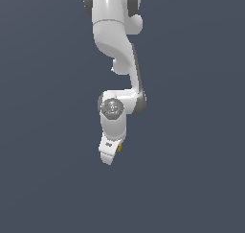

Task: Pick up the object and move it to a goal position.

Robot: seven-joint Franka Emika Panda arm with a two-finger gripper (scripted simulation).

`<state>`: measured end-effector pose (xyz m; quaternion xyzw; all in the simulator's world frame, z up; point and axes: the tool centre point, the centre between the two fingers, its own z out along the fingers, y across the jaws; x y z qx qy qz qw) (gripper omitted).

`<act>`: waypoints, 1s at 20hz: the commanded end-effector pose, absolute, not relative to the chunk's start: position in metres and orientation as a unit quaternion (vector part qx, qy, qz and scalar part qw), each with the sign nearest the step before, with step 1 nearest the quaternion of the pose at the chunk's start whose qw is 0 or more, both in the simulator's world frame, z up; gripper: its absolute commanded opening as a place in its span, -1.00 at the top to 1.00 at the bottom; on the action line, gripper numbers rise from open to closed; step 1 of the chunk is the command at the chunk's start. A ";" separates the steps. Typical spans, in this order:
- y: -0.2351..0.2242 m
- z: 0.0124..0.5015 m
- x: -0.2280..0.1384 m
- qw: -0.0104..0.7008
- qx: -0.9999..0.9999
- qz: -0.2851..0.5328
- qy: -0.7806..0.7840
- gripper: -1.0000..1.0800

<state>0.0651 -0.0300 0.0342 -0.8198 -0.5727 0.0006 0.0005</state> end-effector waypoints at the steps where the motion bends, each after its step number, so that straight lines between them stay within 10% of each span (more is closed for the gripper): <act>1: -0.031 0.040 0.056 0.000 -0.820 0.000 -0.573 1.00; 20: -0.037 0.106 -0.050 -0.001 -0.820 0.001 -0.572 1.00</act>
